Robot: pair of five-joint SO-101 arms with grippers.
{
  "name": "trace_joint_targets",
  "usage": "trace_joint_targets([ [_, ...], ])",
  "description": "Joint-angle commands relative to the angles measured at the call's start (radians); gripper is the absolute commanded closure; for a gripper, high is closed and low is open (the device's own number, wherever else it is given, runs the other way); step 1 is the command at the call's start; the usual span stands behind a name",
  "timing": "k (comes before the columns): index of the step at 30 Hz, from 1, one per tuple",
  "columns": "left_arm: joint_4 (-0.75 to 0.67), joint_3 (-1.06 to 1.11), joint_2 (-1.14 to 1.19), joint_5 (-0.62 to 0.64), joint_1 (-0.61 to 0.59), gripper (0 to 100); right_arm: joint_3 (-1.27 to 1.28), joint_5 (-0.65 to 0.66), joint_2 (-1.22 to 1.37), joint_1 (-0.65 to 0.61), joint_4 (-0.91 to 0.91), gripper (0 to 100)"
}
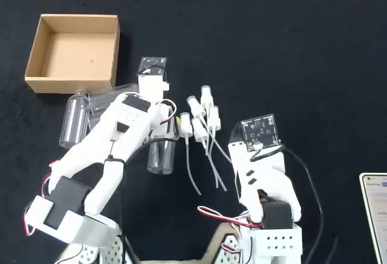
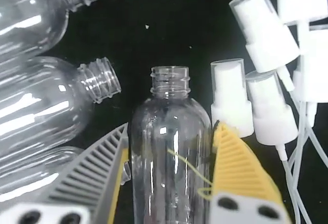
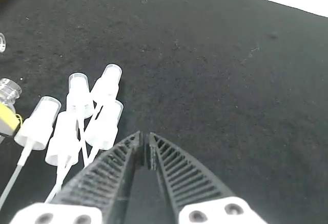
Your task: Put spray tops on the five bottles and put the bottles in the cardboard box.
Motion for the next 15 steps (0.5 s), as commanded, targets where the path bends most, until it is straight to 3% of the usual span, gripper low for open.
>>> trace_joint_targets([
  [1,-0.014,-0.007,-0.005,0.017,0.008,75,-0.005,-0.003,-0.093,-0.012,-0.029,98.3],
  [7,0.037,-0.051,0.072,0.015,0.01,74,-0.005,-0.003,-0.093,-0.012,-0.028,98.3],
  [15,0.23,-0.282,0.238,0.014,0.01,72,-0.005,-0.003,-0.093,-0.012,-0.026,98.3],
])
